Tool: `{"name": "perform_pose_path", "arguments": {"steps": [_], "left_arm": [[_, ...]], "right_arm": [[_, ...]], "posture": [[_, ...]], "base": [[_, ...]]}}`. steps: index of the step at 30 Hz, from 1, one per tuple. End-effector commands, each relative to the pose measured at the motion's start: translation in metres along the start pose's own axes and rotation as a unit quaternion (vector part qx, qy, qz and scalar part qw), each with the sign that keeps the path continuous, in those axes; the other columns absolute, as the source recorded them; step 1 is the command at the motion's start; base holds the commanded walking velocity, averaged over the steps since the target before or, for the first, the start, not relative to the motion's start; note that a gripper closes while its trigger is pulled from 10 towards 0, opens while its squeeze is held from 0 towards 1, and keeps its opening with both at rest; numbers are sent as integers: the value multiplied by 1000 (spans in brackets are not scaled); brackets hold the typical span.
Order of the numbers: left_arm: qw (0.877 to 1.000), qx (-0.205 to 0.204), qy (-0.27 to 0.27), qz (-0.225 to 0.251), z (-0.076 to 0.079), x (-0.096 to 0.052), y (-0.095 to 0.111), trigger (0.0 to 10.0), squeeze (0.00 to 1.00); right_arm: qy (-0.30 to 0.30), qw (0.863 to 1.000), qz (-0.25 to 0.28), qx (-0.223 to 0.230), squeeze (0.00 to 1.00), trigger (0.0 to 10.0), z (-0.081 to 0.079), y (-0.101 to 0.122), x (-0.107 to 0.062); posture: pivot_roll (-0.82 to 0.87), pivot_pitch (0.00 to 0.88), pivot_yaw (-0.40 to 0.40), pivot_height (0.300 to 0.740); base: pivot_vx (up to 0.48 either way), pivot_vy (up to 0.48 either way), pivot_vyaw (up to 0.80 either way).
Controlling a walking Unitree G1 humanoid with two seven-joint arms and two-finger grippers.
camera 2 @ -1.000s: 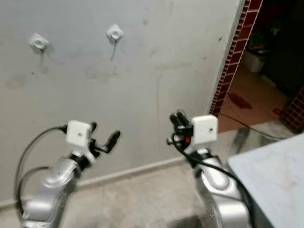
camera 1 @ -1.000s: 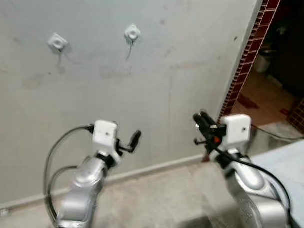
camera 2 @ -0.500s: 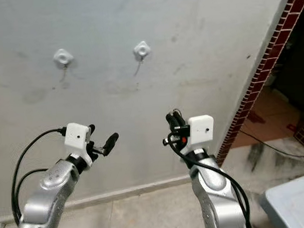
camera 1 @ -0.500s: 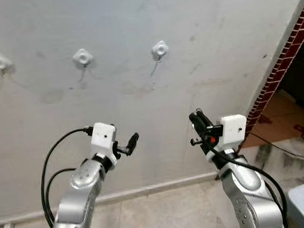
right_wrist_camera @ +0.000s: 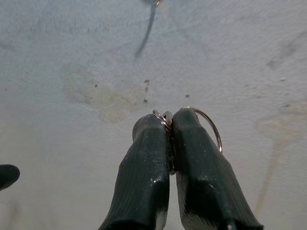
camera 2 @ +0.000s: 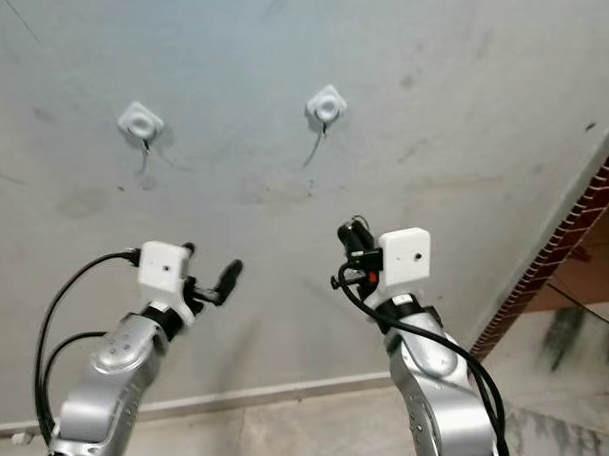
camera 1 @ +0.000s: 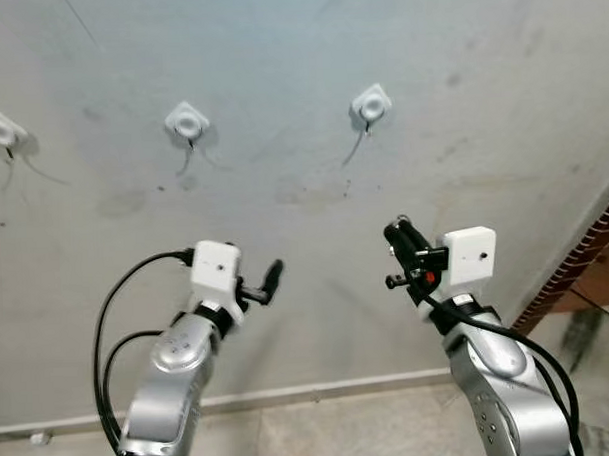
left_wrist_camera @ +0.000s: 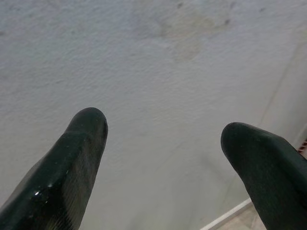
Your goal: Hang keys on a hook
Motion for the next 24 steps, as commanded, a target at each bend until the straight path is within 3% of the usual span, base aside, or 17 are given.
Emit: {"name": "perform_pose_path", "arguments": {"steps": [1,11,21,24], "left_arm": [[1000,6,6,0,-5,-2,0,10000,0],[1000,2,2,1,-3,-1,0,10000,0],[1000,0,1,2,-3,-1,0,10000,0],[1000,-6,2,3,-4,-1,1,10000,0]], "right_arm": [[6,1000,9,0,0,10000,-4,4,0],[4,1000,10,0,0,10000,-3,4,0],[3,1000,11,1,0,10000,-2,4,1],[3,1000,11,1,0,10000,-2,4,1]], "posture": [[75,0,-13,740],[72,0,-14,740],[73,0,-12,740],[72,0,-11,740]], "base": [[0,0,0],[0,-239,671],[0,-307,0],[0,0,0]]}}
Point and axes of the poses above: a point about 5 cm out from each wrist's last joint towards the gripper, its own x axis pointing out of the wrist towards the gripper, its own y axis along the axis of the wrist's last joint, z = x × y, the point moved 6 cm from there along x, pointing out of the wrist towards the gripper, and after that the axes turned 15 degrees about x, right-handed, at the moved point
